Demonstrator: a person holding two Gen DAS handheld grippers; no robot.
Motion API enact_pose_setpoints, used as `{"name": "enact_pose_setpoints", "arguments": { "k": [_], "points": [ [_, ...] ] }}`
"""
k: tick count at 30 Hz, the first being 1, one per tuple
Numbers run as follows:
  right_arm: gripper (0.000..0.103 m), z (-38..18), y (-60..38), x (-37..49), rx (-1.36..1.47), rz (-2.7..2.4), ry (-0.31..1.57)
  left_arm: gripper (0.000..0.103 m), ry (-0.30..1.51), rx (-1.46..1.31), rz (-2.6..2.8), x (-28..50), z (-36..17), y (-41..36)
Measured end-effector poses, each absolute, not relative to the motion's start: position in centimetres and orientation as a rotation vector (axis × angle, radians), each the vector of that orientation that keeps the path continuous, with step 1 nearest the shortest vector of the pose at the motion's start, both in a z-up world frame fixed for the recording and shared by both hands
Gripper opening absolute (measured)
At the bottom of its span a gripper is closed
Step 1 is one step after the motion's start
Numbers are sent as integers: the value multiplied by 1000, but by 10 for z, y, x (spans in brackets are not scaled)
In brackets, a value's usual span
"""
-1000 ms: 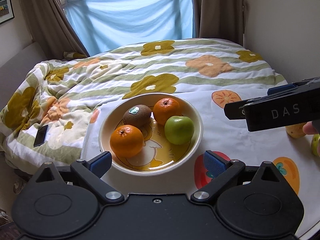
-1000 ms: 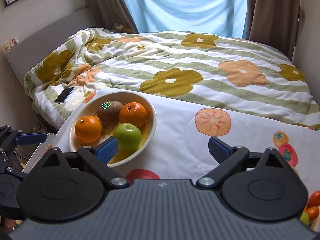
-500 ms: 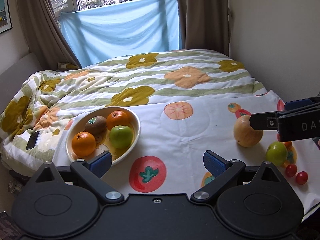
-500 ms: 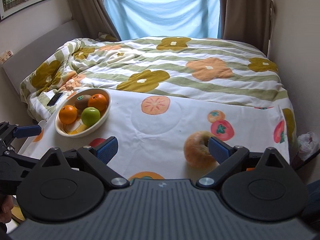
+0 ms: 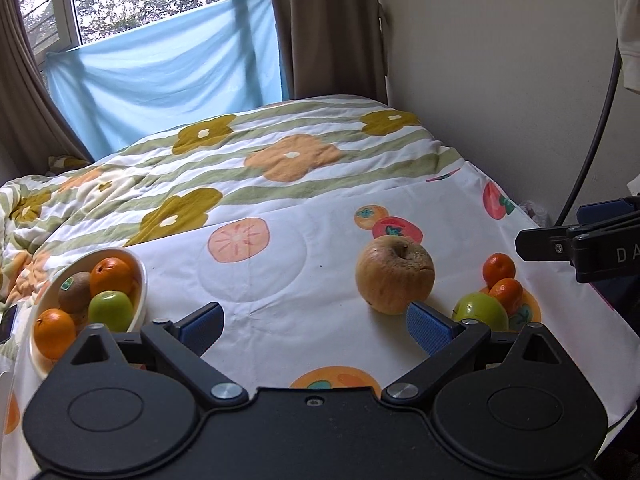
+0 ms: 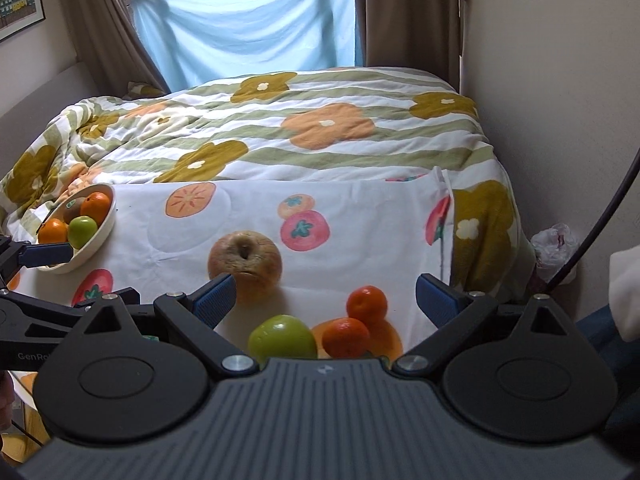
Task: Organize fruits
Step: 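Move both tools back toward the brown apple and remaining fruits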
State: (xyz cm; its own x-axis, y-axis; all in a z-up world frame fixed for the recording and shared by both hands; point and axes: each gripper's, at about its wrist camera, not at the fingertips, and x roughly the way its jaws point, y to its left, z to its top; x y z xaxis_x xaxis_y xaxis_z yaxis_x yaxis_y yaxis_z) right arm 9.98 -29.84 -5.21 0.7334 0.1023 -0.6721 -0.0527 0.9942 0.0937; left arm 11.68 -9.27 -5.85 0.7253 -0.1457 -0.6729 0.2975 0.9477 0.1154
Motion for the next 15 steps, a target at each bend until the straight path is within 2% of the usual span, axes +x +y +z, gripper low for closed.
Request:
{"name": "enact_pose_setpoints", "arguments": {
  "k": [13,15],
  "points": [
    [103,-88,-316,117,71,70,741,100,713,305,-351,159,-103,-139],
    [98,-92,-315,120,64,78,741,100,717,307,-358,164,-108,-143]
  ]
}}
